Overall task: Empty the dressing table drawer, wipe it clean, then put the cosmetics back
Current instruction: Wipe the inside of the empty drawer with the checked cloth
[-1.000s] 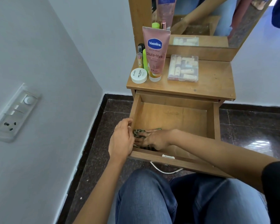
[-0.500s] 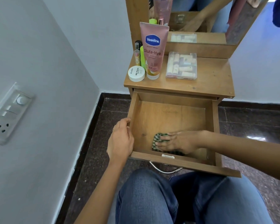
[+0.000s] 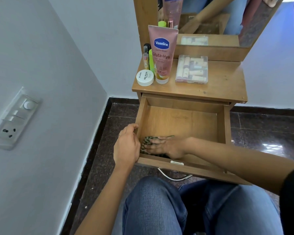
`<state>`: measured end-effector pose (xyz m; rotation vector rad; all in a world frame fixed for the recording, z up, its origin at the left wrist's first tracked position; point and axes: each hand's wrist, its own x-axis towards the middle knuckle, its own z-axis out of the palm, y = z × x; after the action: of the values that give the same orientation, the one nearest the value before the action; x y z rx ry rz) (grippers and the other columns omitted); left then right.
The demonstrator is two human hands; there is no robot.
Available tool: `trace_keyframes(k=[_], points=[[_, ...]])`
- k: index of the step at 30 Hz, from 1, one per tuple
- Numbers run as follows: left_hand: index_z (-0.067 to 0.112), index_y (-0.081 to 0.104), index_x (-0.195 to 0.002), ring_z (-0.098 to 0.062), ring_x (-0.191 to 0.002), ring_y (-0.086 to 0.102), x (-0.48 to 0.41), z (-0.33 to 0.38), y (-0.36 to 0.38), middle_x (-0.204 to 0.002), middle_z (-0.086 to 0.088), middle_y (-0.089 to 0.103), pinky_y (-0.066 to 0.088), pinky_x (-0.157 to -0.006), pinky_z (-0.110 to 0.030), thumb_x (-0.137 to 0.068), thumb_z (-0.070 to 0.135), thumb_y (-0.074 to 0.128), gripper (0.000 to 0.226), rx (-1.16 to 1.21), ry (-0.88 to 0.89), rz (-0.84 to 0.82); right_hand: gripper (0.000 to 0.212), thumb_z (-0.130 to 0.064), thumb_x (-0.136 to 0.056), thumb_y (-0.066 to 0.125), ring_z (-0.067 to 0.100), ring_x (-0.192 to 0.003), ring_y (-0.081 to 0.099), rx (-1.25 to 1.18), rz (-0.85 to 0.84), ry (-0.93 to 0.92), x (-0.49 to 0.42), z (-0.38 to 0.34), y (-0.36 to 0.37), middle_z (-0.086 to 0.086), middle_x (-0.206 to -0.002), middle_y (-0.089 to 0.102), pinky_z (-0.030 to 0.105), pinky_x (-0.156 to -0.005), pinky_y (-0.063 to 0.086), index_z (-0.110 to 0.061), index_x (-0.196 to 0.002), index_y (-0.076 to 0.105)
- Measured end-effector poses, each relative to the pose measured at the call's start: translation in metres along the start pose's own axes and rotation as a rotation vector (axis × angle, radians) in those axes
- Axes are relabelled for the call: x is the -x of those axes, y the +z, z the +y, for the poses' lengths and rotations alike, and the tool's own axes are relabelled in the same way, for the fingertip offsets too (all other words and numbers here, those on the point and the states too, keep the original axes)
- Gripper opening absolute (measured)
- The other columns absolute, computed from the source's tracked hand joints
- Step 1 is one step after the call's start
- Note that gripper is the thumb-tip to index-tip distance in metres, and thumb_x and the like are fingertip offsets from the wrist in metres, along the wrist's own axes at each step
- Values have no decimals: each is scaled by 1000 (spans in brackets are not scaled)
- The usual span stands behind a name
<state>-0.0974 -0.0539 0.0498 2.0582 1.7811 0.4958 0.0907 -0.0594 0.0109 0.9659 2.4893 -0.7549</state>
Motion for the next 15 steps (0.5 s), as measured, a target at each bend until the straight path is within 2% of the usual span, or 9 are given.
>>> trace_keyframes(k=[4,7,10,15], points=[[23,55,-123,-15,-111,57,-2,0,-1,-120,4,63,54,-82,-38,-95,10,39,34,4,-19,11,82,8,-88,38,8,-139,-20,7,-79,20,47,20,20,-16,-156,-8,36,-118,-7,-31,-151,4],[25,56,-120,-15,-107,58,0,1,0,-115,3,64,55,-77,-38,-93,6,41,36,7,-37,28,81,7,-89,38,7,-139,-20,-17,-140,41,70,30,34,-22,-152,-13,35,-119,-7,-32,-151,3],[27,58,-119,-16,-101,60,2,2,1,-111,1,64,53,-72,-34,-89,1,44,42,-10,-48,49,81,6,-88,38,6,-139,-19,-3,-141,40,64,29,31,-24,-150,-13,34,-119,-8,-32,-151,6],[28,59,-117,-17,-95,61,2,0,3,-110,0,64,51,-71,-34,-87,0,44,44,5,-90,69,82,8,-85,38,11,-145,-12,-9,-71,33,21,10,9,-16,-158,-3,35,-118,-7,-31,-151,9]])
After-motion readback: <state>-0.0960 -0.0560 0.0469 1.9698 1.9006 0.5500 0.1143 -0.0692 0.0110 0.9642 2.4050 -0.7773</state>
